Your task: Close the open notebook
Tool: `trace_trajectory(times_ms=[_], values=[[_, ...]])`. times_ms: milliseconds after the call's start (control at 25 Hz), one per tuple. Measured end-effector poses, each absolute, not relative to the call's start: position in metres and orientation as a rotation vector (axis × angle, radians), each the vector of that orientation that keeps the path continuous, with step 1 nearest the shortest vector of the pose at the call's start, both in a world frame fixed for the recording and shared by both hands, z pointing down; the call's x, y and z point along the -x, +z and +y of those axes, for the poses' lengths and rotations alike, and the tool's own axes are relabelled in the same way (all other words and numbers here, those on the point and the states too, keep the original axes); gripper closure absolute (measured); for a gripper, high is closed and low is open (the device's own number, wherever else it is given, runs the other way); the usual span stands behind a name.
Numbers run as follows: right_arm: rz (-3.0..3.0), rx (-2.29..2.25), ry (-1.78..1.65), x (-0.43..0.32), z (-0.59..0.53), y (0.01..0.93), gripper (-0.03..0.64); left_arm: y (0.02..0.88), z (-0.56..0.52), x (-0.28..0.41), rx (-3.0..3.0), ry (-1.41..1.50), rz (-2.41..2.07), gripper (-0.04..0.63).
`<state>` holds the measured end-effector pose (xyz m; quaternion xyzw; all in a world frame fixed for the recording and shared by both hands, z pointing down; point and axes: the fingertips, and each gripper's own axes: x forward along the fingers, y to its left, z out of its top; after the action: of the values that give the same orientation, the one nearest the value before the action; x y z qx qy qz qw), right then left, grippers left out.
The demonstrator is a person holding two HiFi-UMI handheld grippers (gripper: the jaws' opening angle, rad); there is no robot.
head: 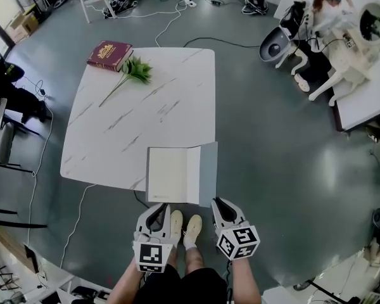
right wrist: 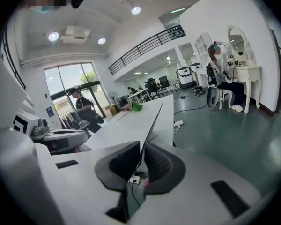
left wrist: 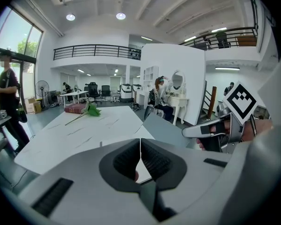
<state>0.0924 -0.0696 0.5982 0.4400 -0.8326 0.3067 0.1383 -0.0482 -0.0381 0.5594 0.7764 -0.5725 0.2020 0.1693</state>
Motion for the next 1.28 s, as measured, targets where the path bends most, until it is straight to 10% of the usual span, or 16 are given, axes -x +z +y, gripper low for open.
trace_trajectory(times_ms=[1280], values=[[-2.573, -0.896, 0.814, 0.031, -0.053, 0.575, 0.583, 0.548, -0.024, 0.133, -2.061, 0.527, -1.794, 0.569]])
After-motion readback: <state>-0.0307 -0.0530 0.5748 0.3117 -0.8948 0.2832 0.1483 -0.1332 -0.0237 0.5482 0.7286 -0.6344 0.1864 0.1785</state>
